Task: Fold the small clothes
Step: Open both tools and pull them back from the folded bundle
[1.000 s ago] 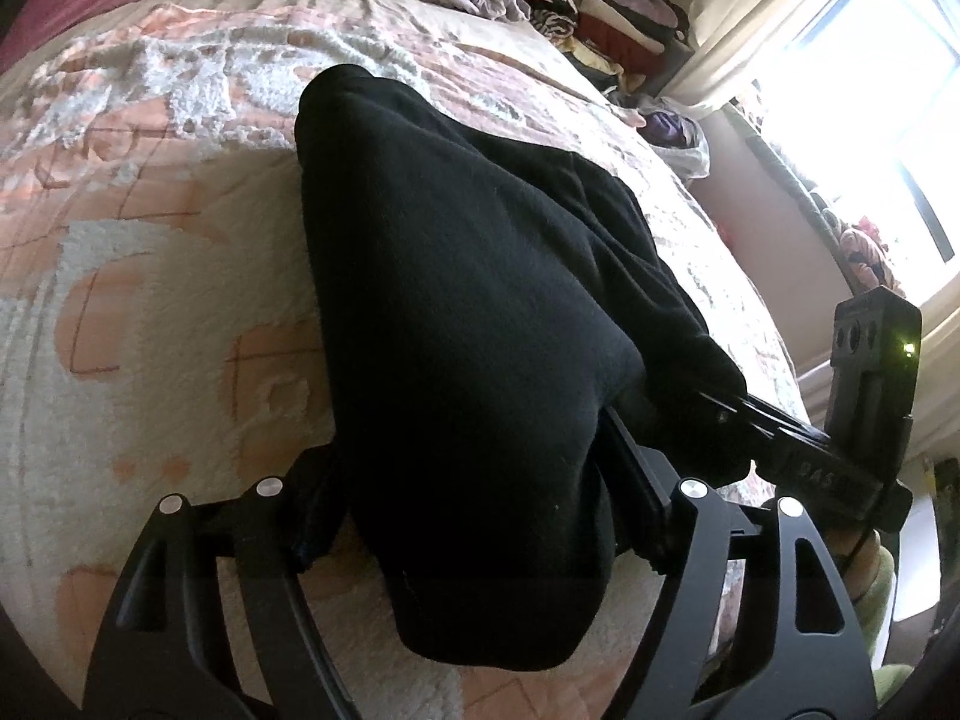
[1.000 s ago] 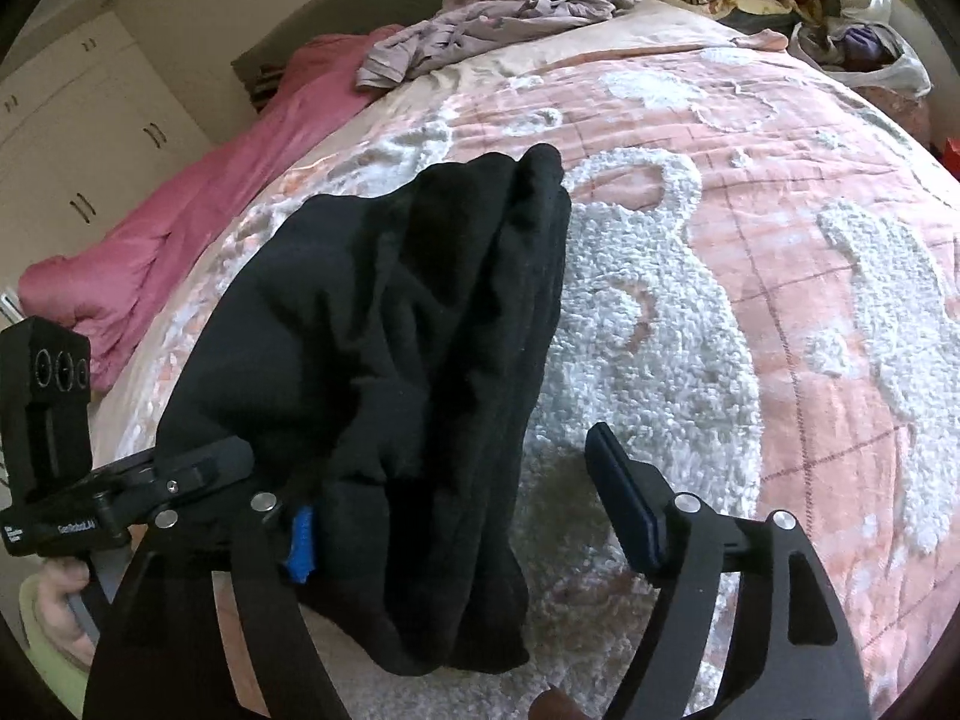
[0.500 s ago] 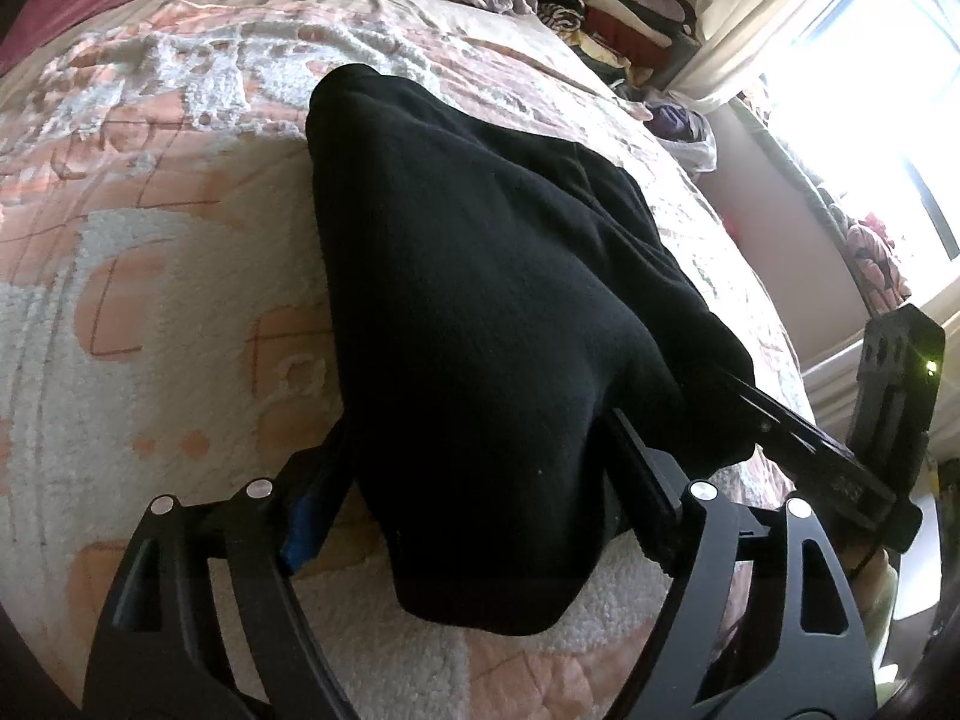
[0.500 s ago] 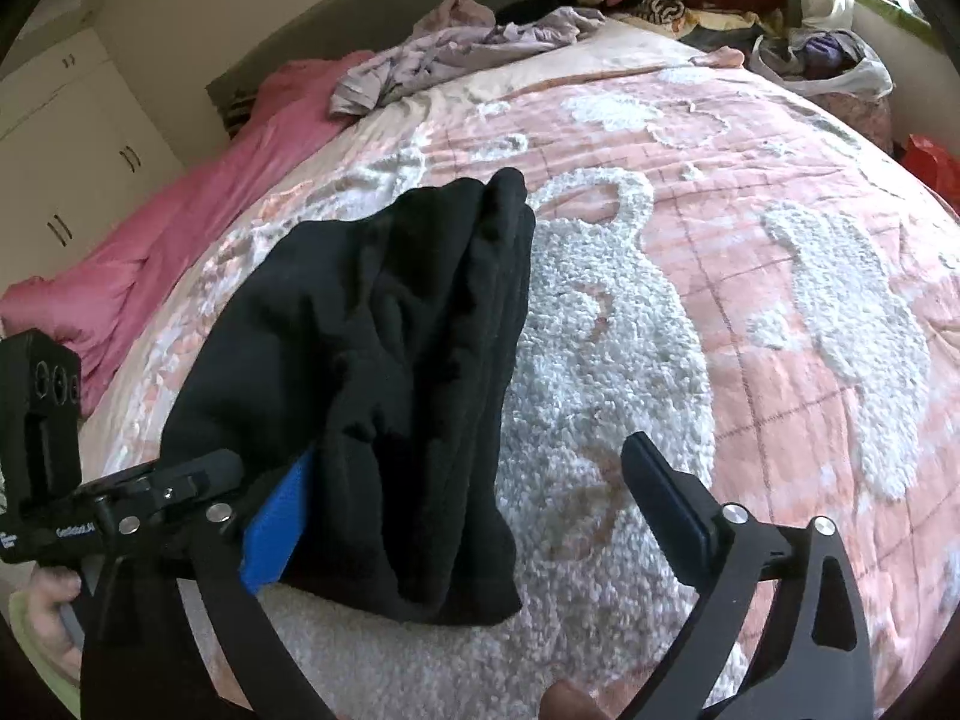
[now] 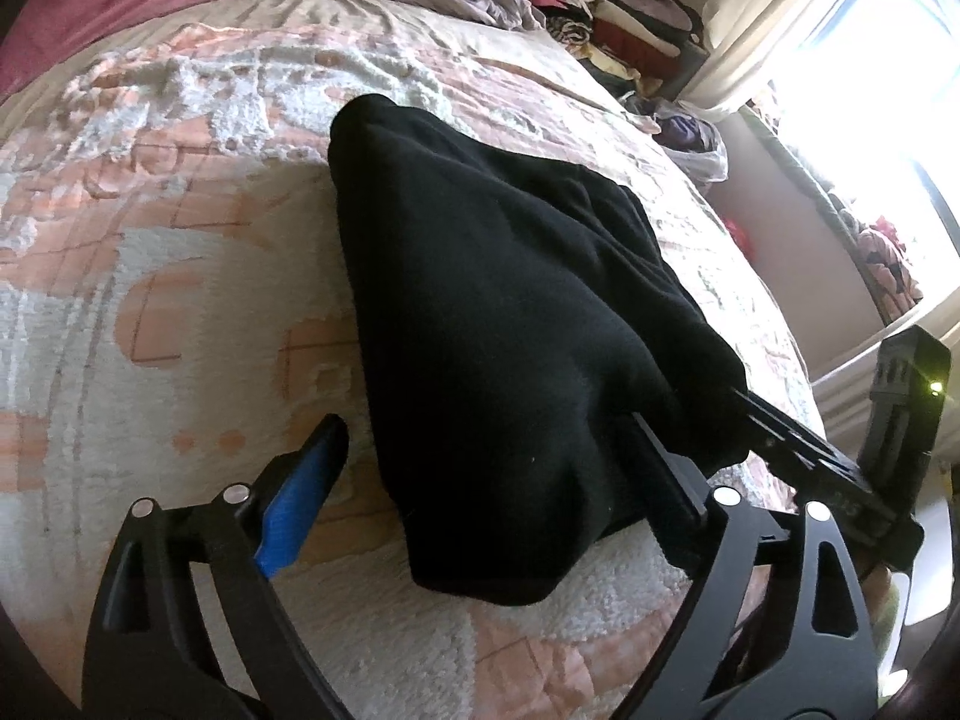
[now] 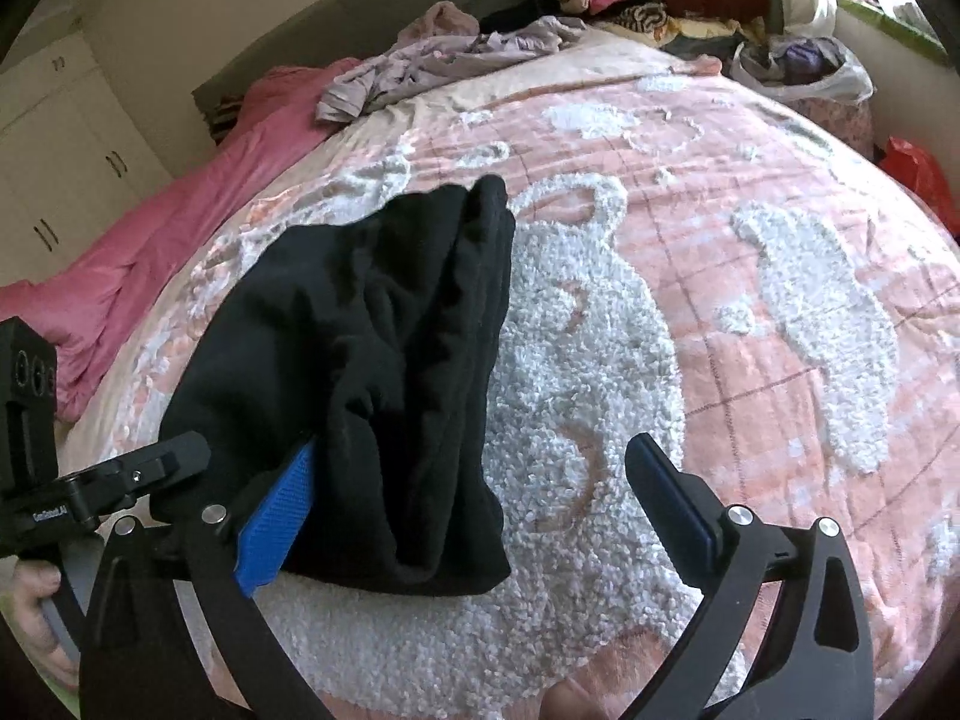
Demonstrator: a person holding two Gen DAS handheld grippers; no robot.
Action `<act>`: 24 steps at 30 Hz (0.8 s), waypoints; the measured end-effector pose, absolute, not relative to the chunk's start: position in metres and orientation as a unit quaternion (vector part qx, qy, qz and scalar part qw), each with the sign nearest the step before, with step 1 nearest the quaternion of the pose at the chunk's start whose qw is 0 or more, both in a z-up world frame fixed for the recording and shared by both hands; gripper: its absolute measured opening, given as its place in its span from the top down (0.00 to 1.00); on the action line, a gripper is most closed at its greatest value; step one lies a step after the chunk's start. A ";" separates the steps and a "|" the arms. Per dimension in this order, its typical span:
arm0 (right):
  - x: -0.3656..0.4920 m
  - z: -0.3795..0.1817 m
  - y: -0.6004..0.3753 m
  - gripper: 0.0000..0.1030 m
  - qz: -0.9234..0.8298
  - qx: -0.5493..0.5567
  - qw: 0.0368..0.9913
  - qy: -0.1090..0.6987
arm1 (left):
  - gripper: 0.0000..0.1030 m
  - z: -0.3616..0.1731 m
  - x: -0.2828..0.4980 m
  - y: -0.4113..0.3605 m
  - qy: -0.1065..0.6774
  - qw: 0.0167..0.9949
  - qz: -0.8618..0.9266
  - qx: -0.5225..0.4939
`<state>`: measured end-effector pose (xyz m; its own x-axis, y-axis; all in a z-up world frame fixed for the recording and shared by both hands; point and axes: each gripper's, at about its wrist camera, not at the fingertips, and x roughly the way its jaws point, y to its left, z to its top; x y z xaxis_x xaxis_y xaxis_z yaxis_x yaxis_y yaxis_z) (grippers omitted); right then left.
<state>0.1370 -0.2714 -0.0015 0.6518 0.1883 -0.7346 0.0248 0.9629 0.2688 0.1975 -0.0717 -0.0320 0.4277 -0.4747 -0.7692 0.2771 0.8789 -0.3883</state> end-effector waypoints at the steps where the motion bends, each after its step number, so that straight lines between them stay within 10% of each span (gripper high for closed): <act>1: 0.134 0.002 -0.270 0.04 0.044 0.125 0.903 0.408 | 0.16 -0.031 0.197 -0.071 0.484 0.840 -0.223 -0.100; 24: 0.083 0.058 -0.264 0.04 0.031 0.094 0.945 0.313 | 0.09 0.017 0.156 -0.065 0.418 0.889 -0.181 -0.043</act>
